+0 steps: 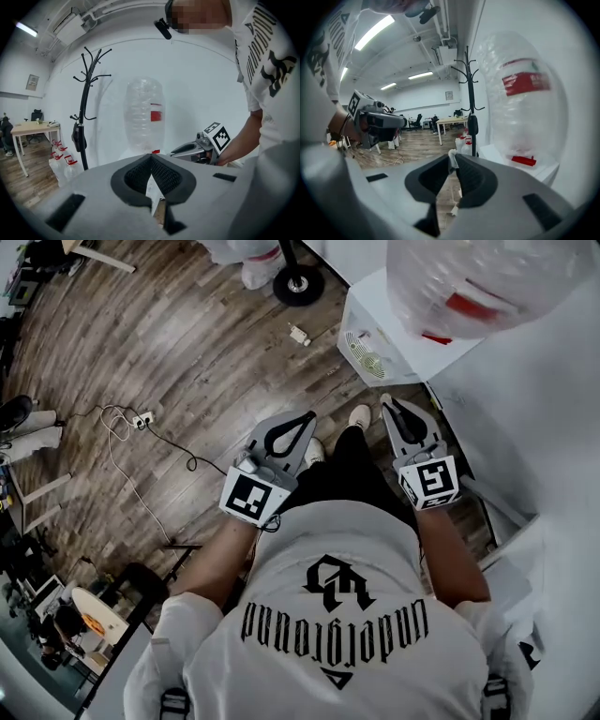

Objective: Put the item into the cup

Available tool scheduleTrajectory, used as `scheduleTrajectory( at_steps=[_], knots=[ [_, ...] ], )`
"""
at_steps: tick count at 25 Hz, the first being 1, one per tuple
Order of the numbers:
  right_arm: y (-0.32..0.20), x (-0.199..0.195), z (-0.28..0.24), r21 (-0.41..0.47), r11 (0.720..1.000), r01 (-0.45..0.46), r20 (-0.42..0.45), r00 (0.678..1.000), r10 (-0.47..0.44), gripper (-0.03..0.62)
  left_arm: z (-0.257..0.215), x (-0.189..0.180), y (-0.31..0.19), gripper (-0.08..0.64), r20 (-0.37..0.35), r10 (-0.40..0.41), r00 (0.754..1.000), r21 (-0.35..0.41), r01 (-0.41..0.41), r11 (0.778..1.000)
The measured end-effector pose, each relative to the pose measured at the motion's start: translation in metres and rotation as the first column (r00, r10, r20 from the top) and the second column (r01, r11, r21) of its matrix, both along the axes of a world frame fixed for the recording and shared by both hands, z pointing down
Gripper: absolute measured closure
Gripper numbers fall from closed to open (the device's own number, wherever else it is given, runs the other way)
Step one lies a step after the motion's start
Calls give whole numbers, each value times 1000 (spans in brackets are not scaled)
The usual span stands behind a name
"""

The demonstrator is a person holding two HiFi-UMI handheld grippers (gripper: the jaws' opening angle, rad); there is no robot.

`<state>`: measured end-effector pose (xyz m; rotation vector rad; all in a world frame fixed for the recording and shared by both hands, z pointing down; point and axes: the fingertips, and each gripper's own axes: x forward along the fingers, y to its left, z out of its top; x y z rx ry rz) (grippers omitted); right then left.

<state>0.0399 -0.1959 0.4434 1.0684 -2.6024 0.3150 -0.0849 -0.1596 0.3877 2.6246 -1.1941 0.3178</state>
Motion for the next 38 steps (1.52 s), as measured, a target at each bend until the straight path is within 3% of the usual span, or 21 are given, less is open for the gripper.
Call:
scheduleTrajectory(
  at_steps=[9, 15, 23, 38],
  knots=[
    [-35, 7, 121, -140, 989, -45, -52, 998, 38, 537, 76, 17, -40, 554, 37, 35, 999, -21, -34, 999],
    [-57, 9, 198, -231, 968, -101, -84, 993, 84, 535, 135, 24, -67, 554, 24, 33, 999, -54, -31, 998],
    [-66, 11, 279, -324, 933, -155, -133, 984, 118, 535, 216, 20, -87, 552, 60, 66, 996, -91, -60, 994],
    [-88, 15, 383, -472, 819, -326, -156, 945, 286, 534, 305, 22, -107, 552, 41, 91, 995, -182, -82, 980]
  ],
)
